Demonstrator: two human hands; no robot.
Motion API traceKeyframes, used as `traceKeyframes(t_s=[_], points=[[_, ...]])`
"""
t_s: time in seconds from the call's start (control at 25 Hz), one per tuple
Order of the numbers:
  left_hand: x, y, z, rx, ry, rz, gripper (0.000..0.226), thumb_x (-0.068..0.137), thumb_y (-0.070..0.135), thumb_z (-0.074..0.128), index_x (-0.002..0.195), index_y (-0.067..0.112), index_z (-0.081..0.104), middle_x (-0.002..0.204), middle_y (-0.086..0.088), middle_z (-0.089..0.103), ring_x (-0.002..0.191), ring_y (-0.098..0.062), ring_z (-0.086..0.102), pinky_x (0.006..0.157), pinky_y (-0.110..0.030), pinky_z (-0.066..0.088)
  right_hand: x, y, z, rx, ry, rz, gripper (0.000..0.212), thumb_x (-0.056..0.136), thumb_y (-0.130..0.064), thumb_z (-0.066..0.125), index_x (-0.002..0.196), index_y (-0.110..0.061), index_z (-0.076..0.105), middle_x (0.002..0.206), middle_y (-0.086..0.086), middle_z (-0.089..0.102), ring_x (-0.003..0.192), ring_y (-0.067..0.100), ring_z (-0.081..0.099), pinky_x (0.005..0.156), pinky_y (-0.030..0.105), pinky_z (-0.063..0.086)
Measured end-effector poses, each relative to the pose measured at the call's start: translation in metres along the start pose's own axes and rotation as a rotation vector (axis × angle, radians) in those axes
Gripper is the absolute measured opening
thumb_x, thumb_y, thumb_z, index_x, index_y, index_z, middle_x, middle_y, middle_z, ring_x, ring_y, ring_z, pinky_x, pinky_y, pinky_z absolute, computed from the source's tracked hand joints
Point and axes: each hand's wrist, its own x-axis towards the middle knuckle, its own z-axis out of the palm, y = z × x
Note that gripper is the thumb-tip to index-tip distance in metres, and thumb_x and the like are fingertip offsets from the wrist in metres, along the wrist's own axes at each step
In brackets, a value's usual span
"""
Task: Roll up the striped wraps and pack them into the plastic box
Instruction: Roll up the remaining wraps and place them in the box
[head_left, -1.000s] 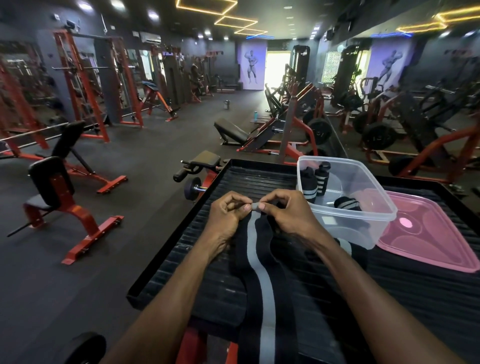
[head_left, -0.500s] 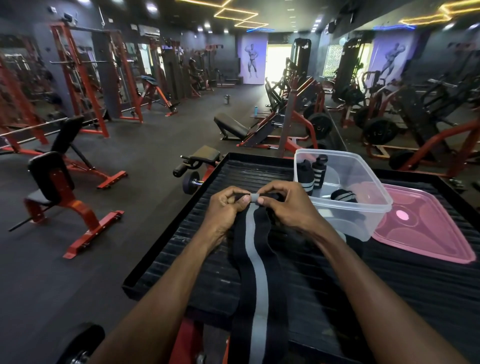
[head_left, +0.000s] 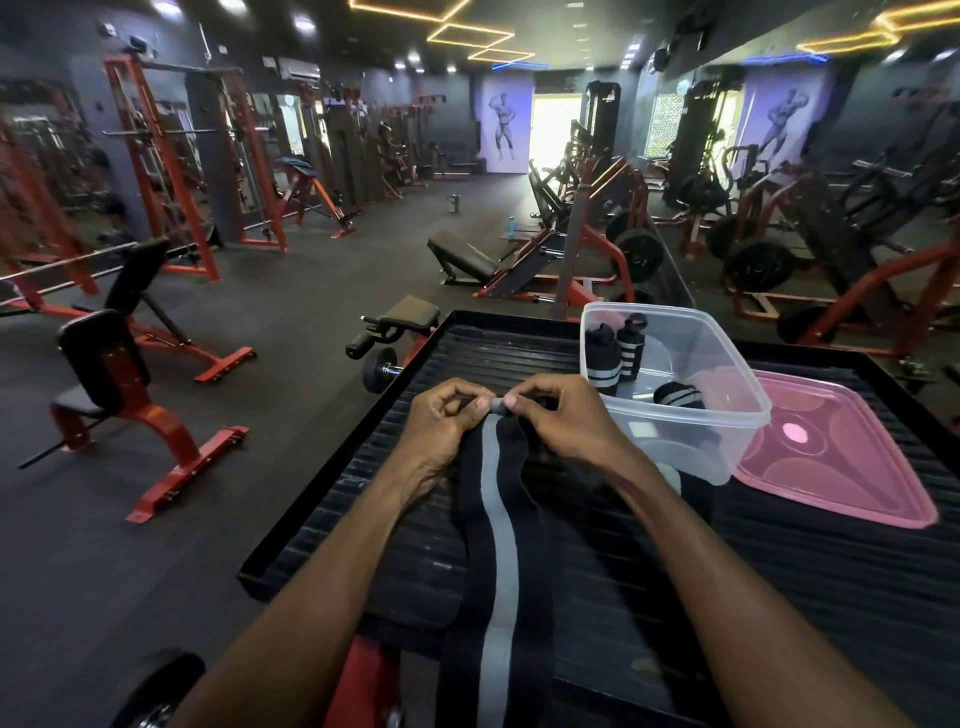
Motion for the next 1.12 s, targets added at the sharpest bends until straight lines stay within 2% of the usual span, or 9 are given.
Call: traceKeyframes(t_s=[0.08,0.16,0.28,0.44,0.6,0.64,0.84,1.0,1.12], points=[[-0.0002,0.0015,-0.0001,0.032,-0.009,0.011,0.019,0.090,-0.009,0.065,0.087,0.010,0.069,0.089,-0.004,0.074,0.082,-0.009,0.069,0.079,-0.024,0.055,0.0011,0.0024,0.0022,-0.041,-0.014,0.025,0.011,0.090,-0.025,0.070,0.084,-0.017,0.075,0.062,-0.007,0.069,0.057,0.017,0.065,0.057,0.031,0.054],[-0.0009,0.0016,0.0011,0.002,-0.026,-0.005,0.020,0.089,-0.009,0.065,0.088,0.010,0.070,0.091,-0.005,0.073,0.084,-0.012,0.069,0.079,-0.024,0.055,0.0036,0.0055,0.0039,-0.099,0.038,-0.027,0.006,0.087,-0.023,0.073,0.083,-0.018,0.076,0.074,-0.007,0.073,0.072,0.012,0.068,0.071,0.031,0.054],[-0.0030,0.0032,0.0010,-0.071,-0.041,-0.082,0.009,0.093,0.006,0.068,0.089,0.009,0.075,0.089,-0.009,0.075,0.084,-0.018,0.070,0.079,-0.031,0.056,0.0032,0.0054,0.0053,-0.089,0.067,-0.089,0.006,0.084,-0.015,0.075,0.081,-0.020,0.075,0.079,-0.009,0.073,0.077,0.004,0.067,0.072,0.020,0.050],[-0.0014,0.0003,0.0011,0.108,0.007,-0.026,0.011,0.094,0.005,0.067,0.088,0.010,0.075,0.089,-0.007,0.075,0.083,-0.014,0.069,0.082,-0.032,0.055,0.0007,0.0035,0.0070,-0.096,0.073,-0.126,0.020,0.082,-0.011,0.075,0.077,-0.029,0.070,0.079,-0.012,0.071,0.077,-0.001,0.065,0.073,0.016,0.048],[-0.0006,0.0003,-0.0008,0.203,0.039,0.038,0.018,0.092,0.000,0.067,0.084,0.015,0.074,0.086,0.001,0.074,0.079,-0.006,0.068,0.081,-0.028,0.052,-0.0020,-0.0013,0.0080,0.037,-0.035,0.040,0.013,0.095,-0.019,0.064,0.082,-0.018,0.068,0.071,0.013,0.070,0.050,0.017,0.062,0.046,0.028,0.048],[-0.0006,0.0001,-0.0013,0.207,0.025,0.036,0.018,0.093,0.002,0.067,0.084,0.016,0.074,0.086,0.001,0.074,0.080,-0.006,0.068,0.082,-0.027,0.052,-0.0018,-0.0012,0.0075,0.033,-0.025,0.043,0.015,0.096,-0.020,0.063,0.083,-0.015,0.069,0.067,0.012,0.069,0.047,0.015,0.060,0.044,0.028,0.046],[-0.0025,0.0003,0.0002,0.147,-0.062,-0.055,0.026,0.100,0.026,0.061,0.086,0.010,0.077,0.085,-0.006,0.075,0.080,-0.016,0.068,0.077,-0.033,0.052,0.0020,0.0040,0.0047,-0.019,0.054,-0.058,0.011,0.086,-0.018,0.073,0.083,-0.028,0.075,0.069,-0.020,0.067,0.056,-0.004,0.059,0.065,0.029,0.054],[-0.0025,0.0004,-0.0015,0.229,-0.052,0.065,0.018,0.097,0.012,0.064,0.087,0.022,0.075,0.086,0.009,0.075,0.084,-0.001,0.068,0.082,-0.022,0.052,0.0038,0.0079,0.0079,-0.008,0.035,-0.045,0.008,0.084,-0.022,0.075,0.086,-0.029,0.074,0.084,-0.015,0.071,0.076,0.001,0.062,0.079,0.034,0.055],[-0.0044,0.0019,-0.0007,0.209,-0.052,0.106,0.014,0.092,0.001,0.067,0.092,0.013,0.074,0.092,0.003,0.074,0.089,-0.003,0.068,0.086,-0.021,0.053,0.0037,0.0063,0.0077,-0.077,-0.033,0.015,0.006,0.089,-0.031,0.070,0.088,-0.026,0.073,0.082,-0.011,0.070,0.072,0.003,0.060,0.073,0.026,0.046]])
